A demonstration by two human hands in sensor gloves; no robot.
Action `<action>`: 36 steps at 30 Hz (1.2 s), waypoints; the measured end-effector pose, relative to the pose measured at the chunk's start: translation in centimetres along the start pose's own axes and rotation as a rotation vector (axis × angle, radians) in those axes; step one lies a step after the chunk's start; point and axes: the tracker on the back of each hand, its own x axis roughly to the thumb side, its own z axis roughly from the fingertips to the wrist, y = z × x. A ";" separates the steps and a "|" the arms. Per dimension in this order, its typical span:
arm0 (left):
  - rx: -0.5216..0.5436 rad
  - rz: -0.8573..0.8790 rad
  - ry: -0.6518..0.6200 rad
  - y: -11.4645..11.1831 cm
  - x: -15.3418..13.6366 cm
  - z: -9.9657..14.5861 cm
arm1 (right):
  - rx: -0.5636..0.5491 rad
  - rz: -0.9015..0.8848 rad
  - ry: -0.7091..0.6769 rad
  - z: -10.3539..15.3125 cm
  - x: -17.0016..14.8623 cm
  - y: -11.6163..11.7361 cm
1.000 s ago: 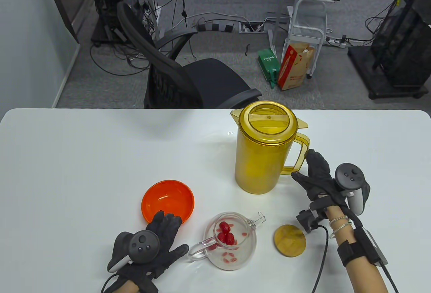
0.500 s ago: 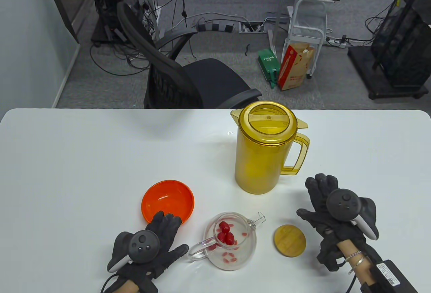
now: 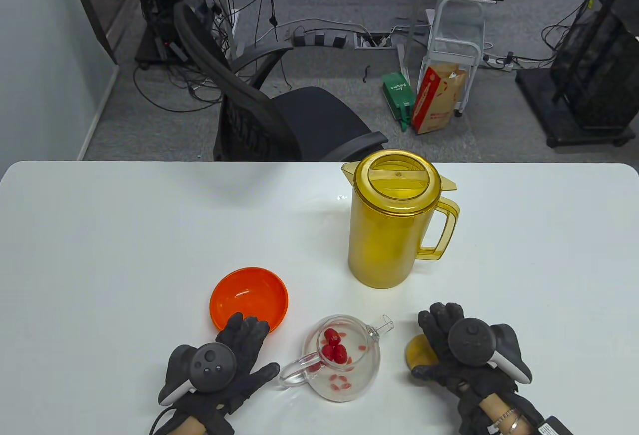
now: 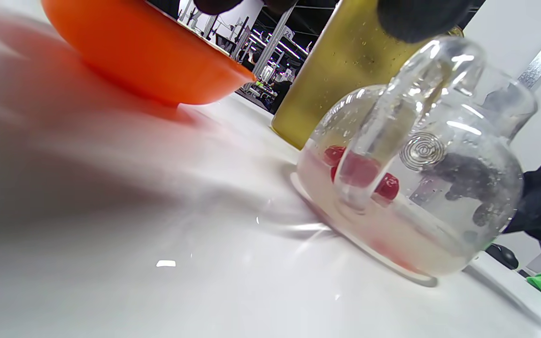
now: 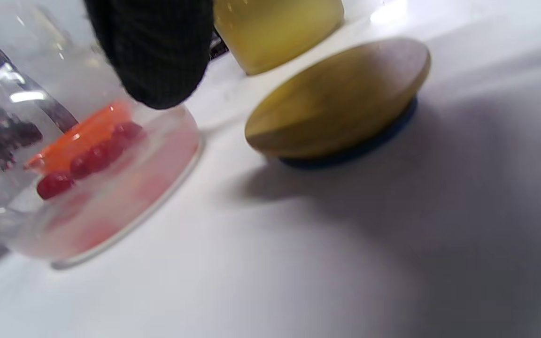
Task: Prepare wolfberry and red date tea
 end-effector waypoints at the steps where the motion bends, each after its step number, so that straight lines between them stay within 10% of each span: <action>1: -0.001 0.000 0.000 0.0 0.0 0.0 | 0.013 0.002 0.002 -0.3 -0.1 0.4; 8: 0.001 0.002 0.001 0.1 0.0 0.0 | 0.135 0.041 0.061 -1.7 -0.6 2.5; 18: 0.006 0.001 -0.001 0.1 -0.1 0.1 | -0.020 -0.005 -0.038 -1.8 1.0 0.0; 28: 0.003 0.008 -0.010 0.1 0.0 0.0 | -0.087 0.098 -0.315 1.2 11.0 -7.4; 36: 0.009 0.014 -0.013 0.1 0.0 0.1 | 0.034 0.130 -0.457 -1.9 17.1 -5.6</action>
